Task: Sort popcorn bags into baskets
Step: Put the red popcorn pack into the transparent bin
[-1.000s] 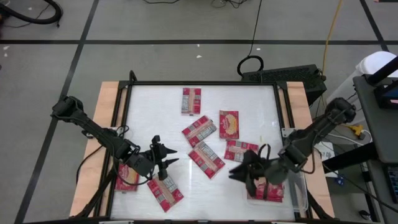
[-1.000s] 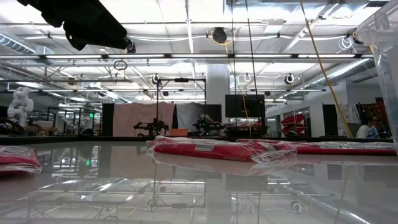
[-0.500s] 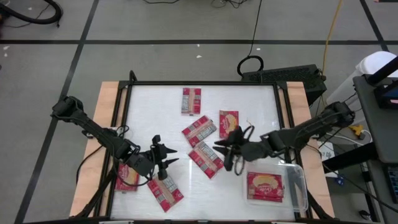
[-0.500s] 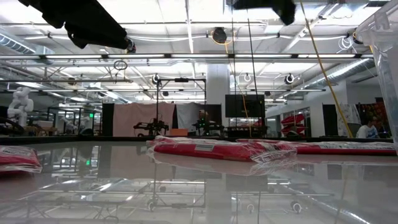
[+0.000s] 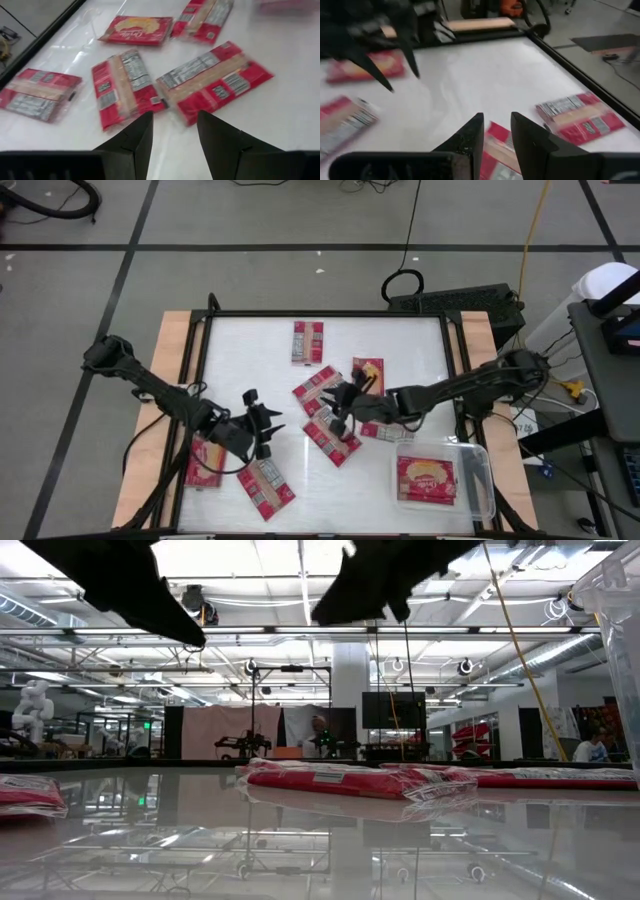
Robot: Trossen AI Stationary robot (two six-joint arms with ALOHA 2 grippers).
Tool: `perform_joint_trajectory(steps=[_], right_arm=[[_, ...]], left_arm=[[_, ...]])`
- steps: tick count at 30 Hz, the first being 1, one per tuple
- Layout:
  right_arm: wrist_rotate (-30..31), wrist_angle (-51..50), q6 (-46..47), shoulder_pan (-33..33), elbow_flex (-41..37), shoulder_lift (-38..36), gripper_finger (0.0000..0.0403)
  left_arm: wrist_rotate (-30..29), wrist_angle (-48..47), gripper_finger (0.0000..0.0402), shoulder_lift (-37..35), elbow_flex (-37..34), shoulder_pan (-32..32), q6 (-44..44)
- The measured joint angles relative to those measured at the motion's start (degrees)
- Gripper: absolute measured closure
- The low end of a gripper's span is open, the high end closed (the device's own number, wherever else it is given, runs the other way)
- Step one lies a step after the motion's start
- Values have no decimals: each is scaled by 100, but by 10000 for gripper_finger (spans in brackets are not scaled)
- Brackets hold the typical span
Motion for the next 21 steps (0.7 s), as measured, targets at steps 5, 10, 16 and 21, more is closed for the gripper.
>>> perform_joint_trajectory(steps=[5, 10, 16, 21], right_arm=[[113, -5, -279, -202, 0, 432, 314], [98, 207, -537, -398, 0, 799, 314], [46, 590, -754, -593, 0, 1122, 314], [-751, 419, -1090, -702, 0, 1284, 314]], left_arm=[[-4, -30, 245, 0, 0, 250, 327], [-7, -27, 245, 0, 0, 548, 546], [-7, -28, 245, -1, 0, 955, 858], [7, -34, 245, -1, 0, 1247, 1137]])
